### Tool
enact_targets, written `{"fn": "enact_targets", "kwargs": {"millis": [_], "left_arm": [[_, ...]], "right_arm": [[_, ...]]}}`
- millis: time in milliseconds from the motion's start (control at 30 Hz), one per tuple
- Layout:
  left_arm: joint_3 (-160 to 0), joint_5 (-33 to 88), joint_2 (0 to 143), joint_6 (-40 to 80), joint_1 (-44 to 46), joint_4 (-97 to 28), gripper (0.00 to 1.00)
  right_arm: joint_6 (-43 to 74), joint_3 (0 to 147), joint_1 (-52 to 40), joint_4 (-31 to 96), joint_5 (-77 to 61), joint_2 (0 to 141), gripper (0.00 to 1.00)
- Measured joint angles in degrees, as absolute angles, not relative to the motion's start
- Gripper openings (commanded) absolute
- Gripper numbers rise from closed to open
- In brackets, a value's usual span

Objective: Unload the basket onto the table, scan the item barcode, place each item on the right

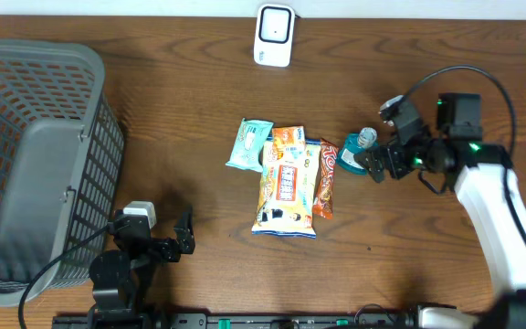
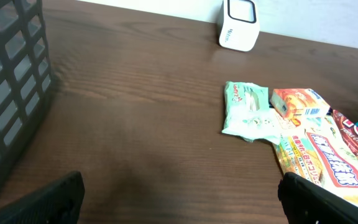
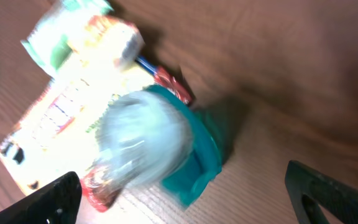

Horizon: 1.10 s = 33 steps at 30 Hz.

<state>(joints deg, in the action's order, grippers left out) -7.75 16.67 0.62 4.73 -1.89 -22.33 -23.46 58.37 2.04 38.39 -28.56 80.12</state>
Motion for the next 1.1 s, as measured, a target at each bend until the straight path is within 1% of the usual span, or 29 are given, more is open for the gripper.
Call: {"fn": "enact_targets", "kwargs": {"millis": [33, 167, 200, 267, 333, 400, 567, 833, 900, 1000, 1033, 1100], "left_arm": [[-7.75, 16.64, 0.62, 4.73, -1.89, -22.33, 1.0], [-7.75, 16.67, 0.62, 4.71, -1.89, -22.35, 1.0], [-7.75, 16.64, 0.62, 4.71, -1.89, -22.35, 1.0], [-7.75, 16.67, 0.62, 4.73, -1.89, -22.35, 1.0], [-7.75, 16.67, 0.62, 4.73, -1.89, -22.33, 1.0], [-7.75, 16.67, 0.62, 4.73, -1.89, -22.35, 1.0], [-7.75, 16.67, 0.62, 4.73, -1.89, -22.33, 1.0], [-7.75, 16.64, 0.62, 4.71, -1.89, -22.35, 1.0], [-7.75, 16.67, 0.62, 4.71, -1.89, -22.35, 1.0], [-7.75, 16.64, 0.62, 4.73, -1.89, -22.33, 1.0], [-7.75, 16.67, 0.62, 4.73, -1.89, -22.33, 1.0], [-7.75, 16.64, 0.62, 4.73, -1.89, -22.35, 1.0]], "right_arm": [[-23.44, 58.37, 2.04, 38.92, -28.58, 78.54, 0.99], [-25.39, 58.37, 1.83, 43.9, -31.18, 64.62, 0.99], [-26.02, 58.37, 1.65, 44.29, -31.46, 63.48, 0.99], [-27.77, 58.17, 0.75, 41.95, -32.18, 61.14, 0.99], [-28.75, 56.84, -0.12, 36.88, -32.75, 61.25, 0.99], [-29.34, 53.47, -1.13, 30.57, -33.58, 64.05, 0.99], [-29.74, 50.5, -1.3, 21.5, -33.08, 70.52, 0.99], [-29.76, 50.48, -1.32, 16.21, -33.04, 82.19, 0.99], [-29.76, 50.48, -1.32, 15.77, -33.5, 83.85, 0.98], [-29.76, 50.46, -1.48, 13.96, -33.87, 86.32, 0.92], [-29.87, 50.46, -1.67, 12.84, -33.95, 86.94, 0.89], [-30.02, 50.46, -2.31, 11.29, -34.09, 87.72, 0.86]]}}
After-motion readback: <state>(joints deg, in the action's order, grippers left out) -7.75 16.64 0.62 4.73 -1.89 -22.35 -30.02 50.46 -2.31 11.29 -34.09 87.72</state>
